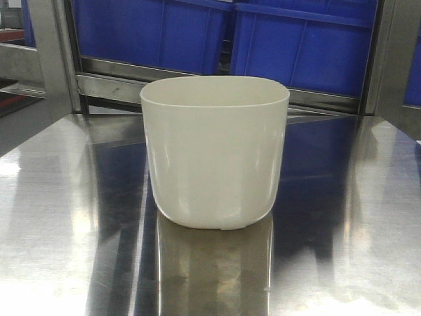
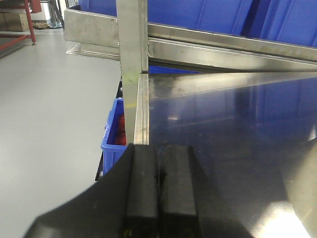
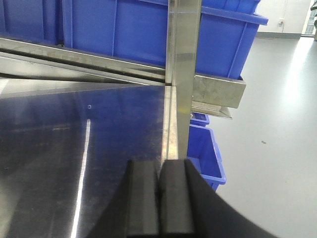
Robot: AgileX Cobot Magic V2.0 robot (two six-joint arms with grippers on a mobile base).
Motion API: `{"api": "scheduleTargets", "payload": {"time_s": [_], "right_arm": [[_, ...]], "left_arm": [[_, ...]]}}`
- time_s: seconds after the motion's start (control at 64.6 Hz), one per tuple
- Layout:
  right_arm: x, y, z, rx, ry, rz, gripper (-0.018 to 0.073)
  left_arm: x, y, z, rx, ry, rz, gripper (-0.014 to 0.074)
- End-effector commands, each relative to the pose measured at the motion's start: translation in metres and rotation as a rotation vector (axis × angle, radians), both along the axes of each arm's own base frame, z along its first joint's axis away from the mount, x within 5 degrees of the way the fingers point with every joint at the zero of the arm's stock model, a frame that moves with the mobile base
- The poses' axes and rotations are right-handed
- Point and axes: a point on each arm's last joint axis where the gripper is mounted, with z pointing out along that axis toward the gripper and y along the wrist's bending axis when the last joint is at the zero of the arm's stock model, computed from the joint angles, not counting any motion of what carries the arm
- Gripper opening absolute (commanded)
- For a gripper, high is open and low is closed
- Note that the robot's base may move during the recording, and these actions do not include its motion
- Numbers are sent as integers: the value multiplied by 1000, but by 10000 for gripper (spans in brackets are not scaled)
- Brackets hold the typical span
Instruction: Move white bin to right shelf second layer
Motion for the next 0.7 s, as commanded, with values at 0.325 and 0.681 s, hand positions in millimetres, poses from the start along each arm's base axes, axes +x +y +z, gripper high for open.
{"api": "scheduleTargets", "payload": {"time_s": [0.325,0.681], "right_arm": [[-1,1,9,-4,-106,10,68],[-1,1,9,-4,-106,10,68]], "left_arm": [[0,0,0,-20,-76,-6,85],[0,0,0,-20,-76,-6,85]]}}
